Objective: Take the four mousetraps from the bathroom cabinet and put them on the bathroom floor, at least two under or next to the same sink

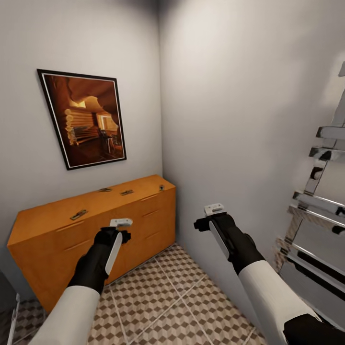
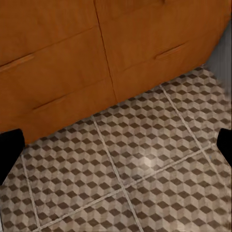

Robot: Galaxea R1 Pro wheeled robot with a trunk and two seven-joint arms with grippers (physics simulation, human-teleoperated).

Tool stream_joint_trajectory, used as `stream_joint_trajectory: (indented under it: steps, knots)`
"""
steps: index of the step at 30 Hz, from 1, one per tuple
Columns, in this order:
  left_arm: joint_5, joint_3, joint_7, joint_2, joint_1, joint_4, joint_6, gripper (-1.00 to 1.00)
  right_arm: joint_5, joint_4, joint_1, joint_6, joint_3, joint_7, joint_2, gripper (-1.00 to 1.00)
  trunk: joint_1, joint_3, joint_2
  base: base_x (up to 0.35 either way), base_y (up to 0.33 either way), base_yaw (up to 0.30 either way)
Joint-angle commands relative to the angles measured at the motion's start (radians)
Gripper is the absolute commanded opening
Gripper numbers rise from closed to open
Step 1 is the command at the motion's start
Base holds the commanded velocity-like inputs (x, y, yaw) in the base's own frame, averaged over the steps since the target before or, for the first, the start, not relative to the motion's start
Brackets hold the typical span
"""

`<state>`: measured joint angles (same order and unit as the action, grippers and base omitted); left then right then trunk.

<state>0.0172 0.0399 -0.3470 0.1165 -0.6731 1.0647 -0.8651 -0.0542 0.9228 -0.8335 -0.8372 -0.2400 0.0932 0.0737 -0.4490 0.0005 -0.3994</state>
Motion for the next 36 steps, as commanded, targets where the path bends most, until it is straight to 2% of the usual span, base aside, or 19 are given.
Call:
stream_joint_trajectory:
  steps: [1, 5, 8, 10, 12, 14, 20, 22, 23, 27, 28, 29, 32, 33, 35, 36]
  knots:
    - [0.017, 0.002, 0.036, 0.000, 0.008, 0.027, -0.007, 1.00, -0.007, 0.001, -0.001, -0.003, -0.002, 0.009, 0.000, 1.00, -0.001, 0.000, -0.001, 0.312, 0.000, 0.000]
    - [0.035, 0.002, 0.138, -0.003, 0.028, 0.084, -0.017, 1.00, -0.007, 0.001, 0.000, -0.001, -0.001, 0.009, 0.000, 1.00, -0.001, 0.000, -0.001, 0.313, 0.000, 0.000]
    - [0.039, 0.000, 0.183, 0.000, 0.046, 0.146, -0.044, 1.00, -0.007, 0.001, 0.000, -0.001, -0.001, 0.010, 0.000, 1.00, -0.001, 0.000, -0.001, 0.290, 0.000, 0.000]
    - [0.040, -0.002, 0.194, 0.002, 0.068, 0.217, -0.083, 1.00, -0.007, 0.001, -0.001, -0.001, -0.001, 0.010, 0.000, 1.00, -0.001, 0.000, -0.001, 0.158, 0.000, 0.000]
    - [0.040, -0.004, 0.202, 0.003, 0.124, 0.378, -0.137, 1.00, -0.007, 0.001, -0.001, 0.000, -0.001, 0.010, 0.000, 1.00, -0.001, 0.000, -0.001, 0.059, 0.000, 0.000]
    - [0.040, -0.005, 0.203, 0.002, 0.153, 0.433, -0.151, 1.00, -0.007, 0.001, 0.000, 0.000, -0.001, 0.010, 0.000, 1.00, -0.001, 0.000, -0.001, 0.030, 0.000, 0.000]
    - [0.033, -0.003, 0.204, -0.007, 0.180, 0.476, -0.164, 1.00, -0.007, 0.001, 0.000, 0.001, 0.000, 0.010, 0.000, 1.00, -0.001, 0.000, -0.001, 0.009, 0.000, 0.000]
    - [0.031, 0.000, 0.204, -0.009, 0.182, 0.473, -0.165, 1.00, -0.007, 0.000, 0.000, 0.001, -0.001, 0.010, 0.000, 1.00, -0.001, 0.000, -0.001, 0.043, 0.000, 0.000]
    - [0.031, -0.005, 0.204, -0.009, 0.183, 0.428, -0.164, 1.00, -0.007, -0.001, 0.000, 0.001, 0.000, 0.010, 0.000, 1.00, -0.001, 0.000, -0.001, 0.133, 0.000, 0.000]
    - [0.023, -0.010, 0.205, -0.009, 0.156, 0.375, -0.164, 1.00, -0.007, -0.001, 0.000, 0.001, 0.001, 0.010, 0.000, 1.00, -0.001, 0.000, -0.001, 0.199, 0.000, 0.000]
    - [0.003, -0.011, 0.205, -0.019, 0.118, 0.357, -0.168, 1.00, -0.007, -0.001, 0.000, 0.001, 0.002, 0.010, 0.000, 1.00, -0.001, 0.000, -0.001, 0.223, 0.000, 0.000]
    - [-0.005, -0.011, 0.206, -0.025, 0.105, 0.349, -0.170, 1.00, -0.007, -0.002, 0.000, 0.001, 0.002, 0.010, 0.000, 1.00, -0.001, 0.000, -0.001, 0.212, 0.000, 0.000]
    - [-0.038, -0.010, 0.209, -0.079, 0.008, 0.247, -0.174, 1.00, -0.007, -0.017, 0.000, 0.003, 0.000, 0.010, 0.000, 1.00, -0.001, 0.000, -0.001, 0.137, 0.000, 0.000]
    - [-0.040, -0.010, 0.209, -0.087, -0.010, 0.218, -0.174, 1.00, -0.007, -0.019, 0.000, 0.003, -0.001, 0.010, 0.000, 1.00, -0.001, 0.000, -0.001, 0.070, 0.000, 0.000]
    - [-0.043, -0.009, 0.211, -0.104, -0.065, 0.122, -0.172, 1.00, -0.007, -0.026, 0.000, 0.004, -0.001, 0.010, 0.001, 1.00, -0.001, 0.000, -0.001, 0.041, 0.000, 0.000]
    - [-0.045, -0.009, 0.215, -0.113, -0.118, 0.032, -0.168, 1.00, -0.007, -0.029, 0.000, 0.005, -0.002, 0.010, 0.002, 1.00, -0.001, 0.000, -0.001, 0.018, 0.000, 0.000]
